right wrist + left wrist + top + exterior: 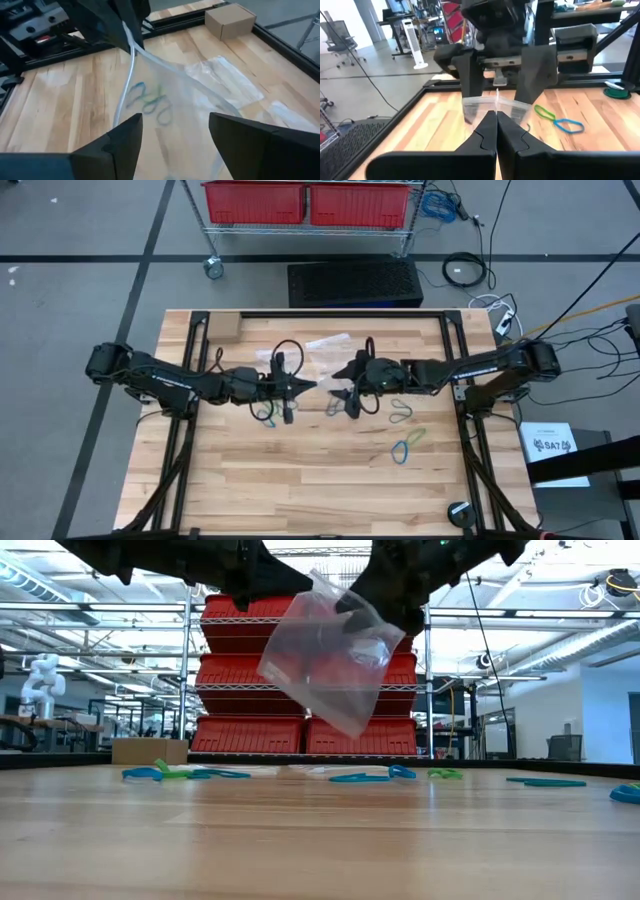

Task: Sort rubber bands
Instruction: Open the right transparent zip bag, then put the blue rubber band into the transparent zip bag

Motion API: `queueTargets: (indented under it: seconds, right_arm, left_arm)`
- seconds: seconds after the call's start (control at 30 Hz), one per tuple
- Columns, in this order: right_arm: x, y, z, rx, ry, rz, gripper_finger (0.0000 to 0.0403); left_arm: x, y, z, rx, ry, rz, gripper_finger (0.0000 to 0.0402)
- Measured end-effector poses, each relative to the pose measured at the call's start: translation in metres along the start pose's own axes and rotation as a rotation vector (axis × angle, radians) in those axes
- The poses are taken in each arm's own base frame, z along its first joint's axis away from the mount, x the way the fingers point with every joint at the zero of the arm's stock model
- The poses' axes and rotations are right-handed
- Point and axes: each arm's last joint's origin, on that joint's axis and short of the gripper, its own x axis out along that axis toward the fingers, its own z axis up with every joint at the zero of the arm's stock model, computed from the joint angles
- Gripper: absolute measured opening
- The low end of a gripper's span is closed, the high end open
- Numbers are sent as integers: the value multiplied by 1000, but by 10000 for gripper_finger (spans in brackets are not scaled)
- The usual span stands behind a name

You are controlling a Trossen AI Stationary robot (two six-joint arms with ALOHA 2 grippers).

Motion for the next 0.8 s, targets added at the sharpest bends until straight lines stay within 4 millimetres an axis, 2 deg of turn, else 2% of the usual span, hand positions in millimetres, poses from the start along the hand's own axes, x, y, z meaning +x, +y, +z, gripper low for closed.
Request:
queueTargets:
  seconds: [0.2, 0.57, 0.8]
  right_arm:
    - [-5, 0, 4, -20, -19, 4, 221]
    - [-6, 1, 8, -22, -57, 14, 263]
    - [-17, 1, 15, -42, -95, 22, 272]
  left_arm:
    - [0, 0, 0, 0, -1, 10, 0]
    - [0, 4, -5, 41, 32, 21, 0]
    - [2, 12, -7, 40, 39, 37, 0]
